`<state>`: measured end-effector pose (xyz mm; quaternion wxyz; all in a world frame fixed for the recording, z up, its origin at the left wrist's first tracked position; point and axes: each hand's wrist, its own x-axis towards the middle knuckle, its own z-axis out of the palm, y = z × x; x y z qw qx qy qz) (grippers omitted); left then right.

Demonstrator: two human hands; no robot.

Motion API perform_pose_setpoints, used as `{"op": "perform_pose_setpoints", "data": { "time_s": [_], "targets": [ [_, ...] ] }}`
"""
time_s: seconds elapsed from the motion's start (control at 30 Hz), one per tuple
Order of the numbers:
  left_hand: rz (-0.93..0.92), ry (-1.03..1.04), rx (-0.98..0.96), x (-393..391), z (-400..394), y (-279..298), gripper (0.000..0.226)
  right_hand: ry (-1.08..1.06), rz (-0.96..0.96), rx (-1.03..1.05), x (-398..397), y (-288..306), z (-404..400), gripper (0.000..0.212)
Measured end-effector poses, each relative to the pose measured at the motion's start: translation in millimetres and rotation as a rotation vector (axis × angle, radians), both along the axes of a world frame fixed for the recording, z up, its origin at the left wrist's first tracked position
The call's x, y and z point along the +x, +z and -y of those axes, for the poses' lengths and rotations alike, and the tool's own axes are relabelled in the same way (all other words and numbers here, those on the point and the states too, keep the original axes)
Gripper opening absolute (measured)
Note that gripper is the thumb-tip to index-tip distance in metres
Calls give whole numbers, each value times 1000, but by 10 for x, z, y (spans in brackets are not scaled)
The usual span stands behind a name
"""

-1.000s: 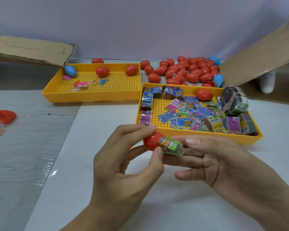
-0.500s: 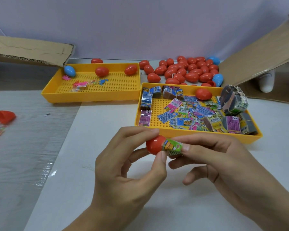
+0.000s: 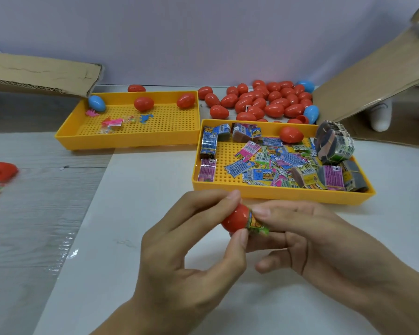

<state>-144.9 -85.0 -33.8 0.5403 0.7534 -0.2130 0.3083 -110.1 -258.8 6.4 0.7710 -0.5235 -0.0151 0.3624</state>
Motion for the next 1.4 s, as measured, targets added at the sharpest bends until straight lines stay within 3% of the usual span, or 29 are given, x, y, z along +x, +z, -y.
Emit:
{"op": "perform_pose_setpoints", "data": {
  "time_s": [0.57,0.97,1.4],
  "targets": [
    [-128,-83,59,33,-24,-41,42,-31,-63,-70,23,-23,9,35],
    [-276,-159,-29,59,-55,-54,45,-58,-71,-77,5,-22,-10,36],
    [-153,-46,2,17,-28,-14,38,-154,7,-99,-14,-4,-3,22]
  ]
}}
